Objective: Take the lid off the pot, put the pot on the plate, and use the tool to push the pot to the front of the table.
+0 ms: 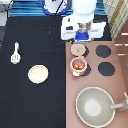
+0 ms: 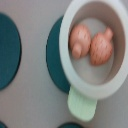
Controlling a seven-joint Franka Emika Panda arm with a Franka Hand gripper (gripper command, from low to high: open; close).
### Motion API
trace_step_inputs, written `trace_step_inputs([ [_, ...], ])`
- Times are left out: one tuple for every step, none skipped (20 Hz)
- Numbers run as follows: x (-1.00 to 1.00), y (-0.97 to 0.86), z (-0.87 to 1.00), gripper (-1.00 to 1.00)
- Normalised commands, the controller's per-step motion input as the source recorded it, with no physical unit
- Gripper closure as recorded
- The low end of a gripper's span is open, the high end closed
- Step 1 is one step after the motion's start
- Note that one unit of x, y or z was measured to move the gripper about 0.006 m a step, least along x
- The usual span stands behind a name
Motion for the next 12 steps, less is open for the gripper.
trace_step_inputs([
  [0.84, -0.27, 0.44, -1.00],
  [0.83, -0.35, 0.31, -1.00],
  [0.80, -0.45, 0.15, -1.00],
  [0.79, -0.49, 0.00, -1.00],
  [0.77, -0.51, 0.00, -1.00],
  [0.74, -0.53, -0.03, -1.00],
  [0.72, -0.54, -0.10, -1.00],
  [0.69, -0.55, -0.14, -1.00],
  [0.69, -0.52, -0.18, -1.00],
  [0.65, -0.50, -0.22, -1.00],
  [0.60, -0.45, -0.28, -1.00],
  [0.55, -0.41, -0.32, -1.00],
])
